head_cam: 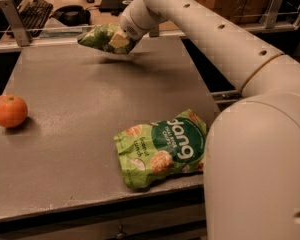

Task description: Move green jalapeno chip bag near green rice chip bag

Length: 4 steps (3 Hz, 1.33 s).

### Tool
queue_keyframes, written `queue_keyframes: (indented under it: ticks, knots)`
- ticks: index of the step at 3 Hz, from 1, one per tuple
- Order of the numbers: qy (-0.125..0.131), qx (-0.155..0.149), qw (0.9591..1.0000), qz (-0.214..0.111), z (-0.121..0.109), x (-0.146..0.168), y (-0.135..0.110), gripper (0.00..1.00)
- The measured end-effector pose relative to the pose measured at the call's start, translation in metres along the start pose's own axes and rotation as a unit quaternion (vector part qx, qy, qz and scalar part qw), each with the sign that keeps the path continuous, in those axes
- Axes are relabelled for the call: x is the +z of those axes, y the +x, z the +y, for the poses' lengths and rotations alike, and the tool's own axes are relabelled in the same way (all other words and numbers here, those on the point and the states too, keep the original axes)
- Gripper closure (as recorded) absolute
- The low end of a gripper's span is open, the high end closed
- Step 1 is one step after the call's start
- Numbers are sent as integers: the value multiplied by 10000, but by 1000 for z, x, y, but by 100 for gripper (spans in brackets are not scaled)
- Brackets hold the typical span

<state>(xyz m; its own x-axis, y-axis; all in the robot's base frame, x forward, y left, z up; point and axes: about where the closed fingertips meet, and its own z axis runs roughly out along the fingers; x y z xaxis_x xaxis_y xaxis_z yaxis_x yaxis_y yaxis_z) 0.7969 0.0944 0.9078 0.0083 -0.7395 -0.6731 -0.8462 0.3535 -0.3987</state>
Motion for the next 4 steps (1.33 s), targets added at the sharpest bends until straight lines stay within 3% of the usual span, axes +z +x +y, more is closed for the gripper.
queue_keyframes:
  ticks: [1,2,3,4]
  knots:
    - [-36,-269,9995,-159,5,-22,-12,100]
    - [-286,-371,9984,-330,30,-50,-15,100]
    - [-466,-316,9973,-481,63,-86,-11,100]
    - [-839,-249,9954,-378,112,-117,17,100]
